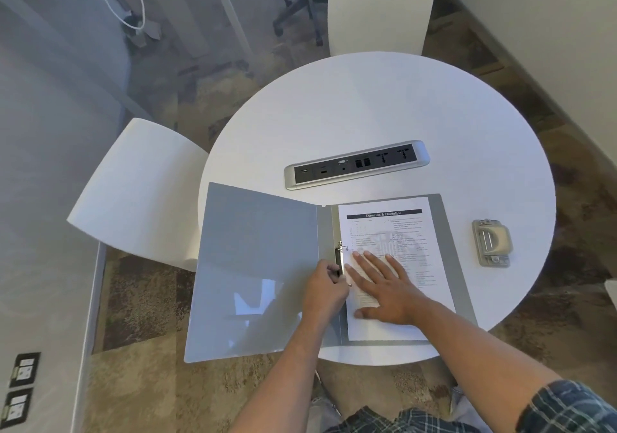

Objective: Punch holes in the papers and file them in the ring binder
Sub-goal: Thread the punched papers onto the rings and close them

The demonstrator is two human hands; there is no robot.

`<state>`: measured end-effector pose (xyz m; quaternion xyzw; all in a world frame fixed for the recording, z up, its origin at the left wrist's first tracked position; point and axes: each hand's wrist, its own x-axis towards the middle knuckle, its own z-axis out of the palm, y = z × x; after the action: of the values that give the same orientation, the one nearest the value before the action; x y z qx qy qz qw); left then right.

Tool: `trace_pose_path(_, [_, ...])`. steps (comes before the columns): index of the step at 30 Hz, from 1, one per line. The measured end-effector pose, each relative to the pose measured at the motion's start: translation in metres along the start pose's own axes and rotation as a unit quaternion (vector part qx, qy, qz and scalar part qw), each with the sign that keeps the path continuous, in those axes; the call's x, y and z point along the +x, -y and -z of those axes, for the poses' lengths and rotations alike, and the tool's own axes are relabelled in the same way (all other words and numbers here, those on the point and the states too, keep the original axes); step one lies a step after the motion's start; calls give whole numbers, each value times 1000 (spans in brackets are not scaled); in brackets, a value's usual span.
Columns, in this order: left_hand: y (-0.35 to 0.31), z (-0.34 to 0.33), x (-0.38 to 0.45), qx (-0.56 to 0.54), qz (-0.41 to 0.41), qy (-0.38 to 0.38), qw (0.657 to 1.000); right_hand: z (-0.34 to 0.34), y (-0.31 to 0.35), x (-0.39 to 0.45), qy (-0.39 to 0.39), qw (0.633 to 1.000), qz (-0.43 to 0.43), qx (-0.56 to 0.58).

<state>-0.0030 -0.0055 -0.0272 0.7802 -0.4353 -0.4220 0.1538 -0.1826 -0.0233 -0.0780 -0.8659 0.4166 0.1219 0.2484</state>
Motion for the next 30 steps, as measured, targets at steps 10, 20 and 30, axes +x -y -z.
trace_pose_path(10, [-21, 3, 12, 54, 73, -28, 995, 8, -4, 4, 36, 999, 2, -1])
trace_pose_path(20, [-33, -2, 13, 144, 3, -64, 987, 12, -3, 7, 44, 999, -1, -8])
trace_pose_path(30, [-38, 5, 16, 168, 29, -31, 985, 16, -2, 7, 49, 999, -3, -13])
